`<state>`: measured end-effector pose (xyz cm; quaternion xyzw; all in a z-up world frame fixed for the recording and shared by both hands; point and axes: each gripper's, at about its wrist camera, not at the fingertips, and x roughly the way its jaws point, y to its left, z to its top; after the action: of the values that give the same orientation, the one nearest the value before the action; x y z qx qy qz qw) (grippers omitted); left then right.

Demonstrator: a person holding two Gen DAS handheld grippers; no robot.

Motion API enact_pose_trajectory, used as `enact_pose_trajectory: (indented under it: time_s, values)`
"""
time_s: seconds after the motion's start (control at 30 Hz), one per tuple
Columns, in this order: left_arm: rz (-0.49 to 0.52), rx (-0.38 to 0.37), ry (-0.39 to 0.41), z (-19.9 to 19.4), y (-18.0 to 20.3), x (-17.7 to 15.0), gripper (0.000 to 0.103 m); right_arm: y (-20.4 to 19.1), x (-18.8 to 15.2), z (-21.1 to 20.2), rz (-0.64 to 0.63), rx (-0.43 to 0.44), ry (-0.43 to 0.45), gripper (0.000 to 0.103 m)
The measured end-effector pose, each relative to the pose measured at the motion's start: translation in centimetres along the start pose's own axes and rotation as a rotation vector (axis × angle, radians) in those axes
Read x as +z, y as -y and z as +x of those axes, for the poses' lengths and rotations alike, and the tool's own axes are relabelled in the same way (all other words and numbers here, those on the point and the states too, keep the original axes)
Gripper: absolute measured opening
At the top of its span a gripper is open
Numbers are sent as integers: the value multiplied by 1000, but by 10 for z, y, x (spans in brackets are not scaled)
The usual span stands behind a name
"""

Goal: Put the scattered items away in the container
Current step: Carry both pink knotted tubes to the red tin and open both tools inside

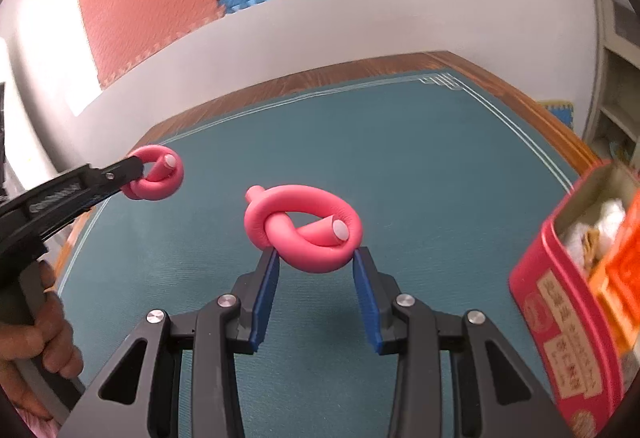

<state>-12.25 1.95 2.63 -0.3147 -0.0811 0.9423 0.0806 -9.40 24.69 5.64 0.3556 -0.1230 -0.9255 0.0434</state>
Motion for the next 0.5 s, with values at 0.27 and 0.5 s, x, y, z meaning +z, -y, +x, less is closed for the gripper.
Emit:
enact_pose_trajectory:
  time_s: [0.27,0.5]
  values:
    - [32,-45,-4,-13,13,-5,26,6,-28,-13,110,-24,34,42]
    - [51,-90,3,-34,24,-9,26,-7,-40,-44,62,-67,119,42]
